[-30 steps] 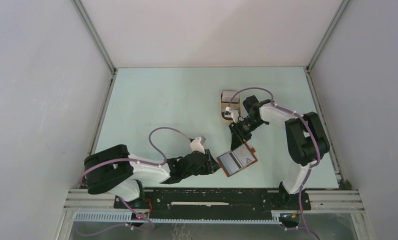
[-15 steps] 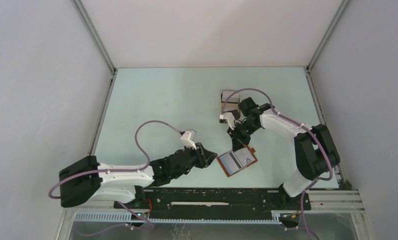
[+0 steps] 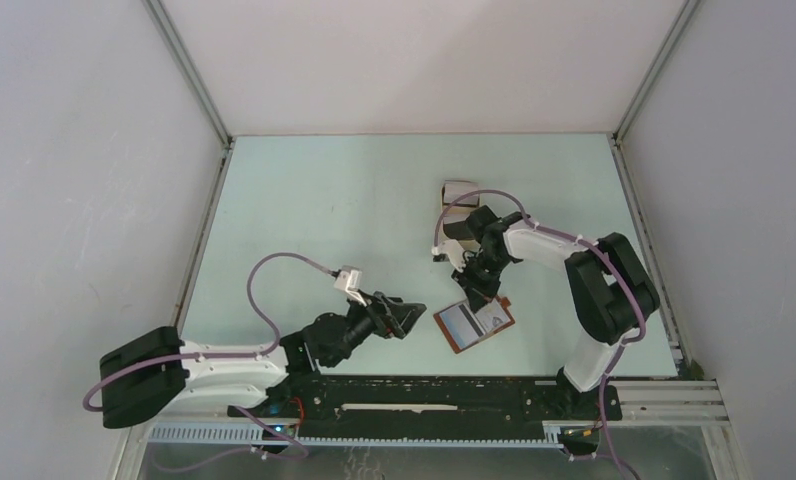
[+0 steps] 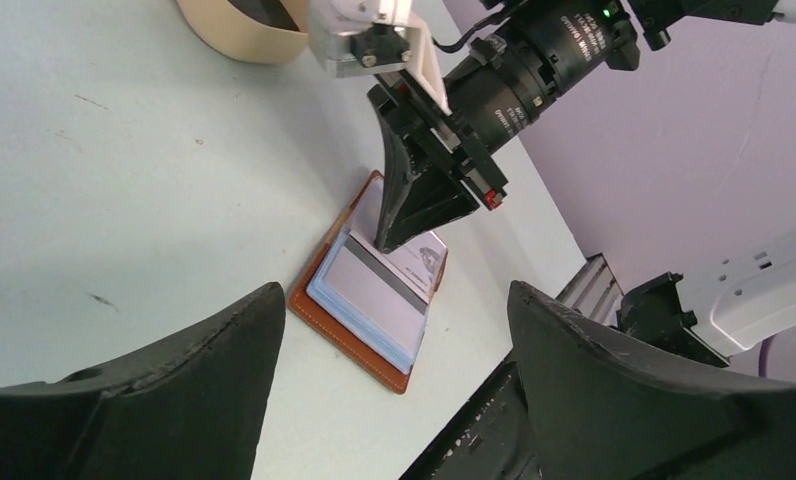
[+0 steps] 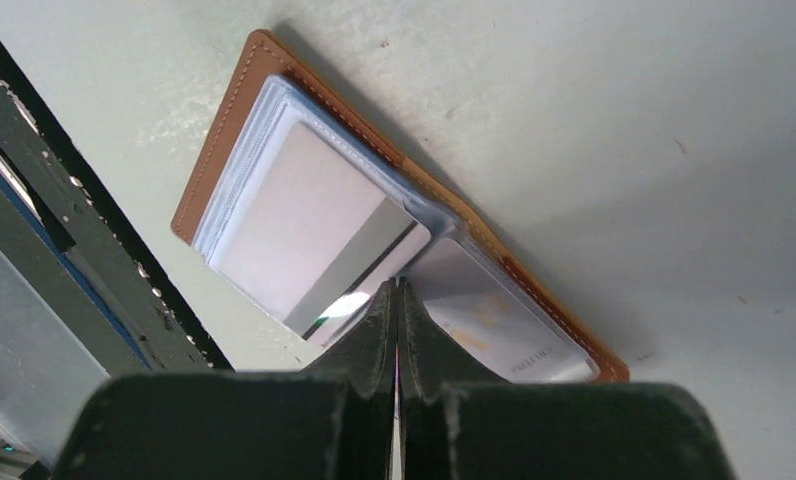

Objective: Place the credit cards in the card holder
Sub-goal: Turn over the card slot in the card holder.

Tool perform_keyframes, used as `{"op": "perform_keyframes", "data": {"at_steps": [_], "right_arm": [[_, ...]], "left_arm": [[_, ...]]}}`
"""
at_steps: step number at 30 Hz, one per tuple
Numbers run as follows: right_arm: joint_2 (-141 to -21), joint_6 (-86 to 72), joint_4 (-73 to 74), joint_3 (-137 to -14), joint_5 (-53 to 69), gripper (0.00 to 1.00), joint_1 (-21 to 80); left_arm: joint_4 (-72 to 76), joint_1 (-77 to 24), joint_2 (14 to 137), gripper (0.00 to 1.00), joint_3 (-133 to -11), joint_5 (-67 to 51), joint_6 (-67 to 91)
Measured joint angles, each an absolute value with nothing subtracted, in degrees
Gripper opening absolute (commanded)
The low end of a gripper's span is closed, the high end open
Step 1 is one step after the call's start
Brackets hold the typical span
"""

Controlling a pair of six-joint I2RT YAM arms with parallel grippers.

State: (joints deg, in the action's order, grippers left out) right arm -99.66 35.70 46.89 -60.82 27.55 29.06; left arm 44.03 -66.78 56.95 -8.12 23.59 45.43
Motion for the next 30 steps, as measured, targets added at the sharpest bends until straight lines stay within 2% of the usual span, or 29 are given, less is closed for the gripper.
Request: {"op": "perform_keyframes", "data": {"at_steps": [3,7,13,21,30], "right_arm": [[-100.64,35.70,46.92,-60.82,27.42,0.00,29.80],[-101.08,35.70,46.98,-60.82,27.49,0.00,30.79],[-101.71,35.68,47.18,-60.93,27.81,0.00,31.31],[-102.04,35.64,47.44,-60.97,28.62,0.00,31.33],[-102.91,35.57,48.18,-61.67,29.04,0.00,31.33]], "left_arm": [[47.00,-66.57,59.88,0.79,-8.08,21.54,46.24],[51.20,-66.57,64.97,0.63,-8.05,18.94,48.16],[60.99,-66.57,76.62,0.52,-8.03,15.22,52.82],[75.92,-66.54,96.90,0.47,-8.49,10.24,61.87],[82.06,-66.48,101.16,0.48,-11.66,8.84,67.42]]}}
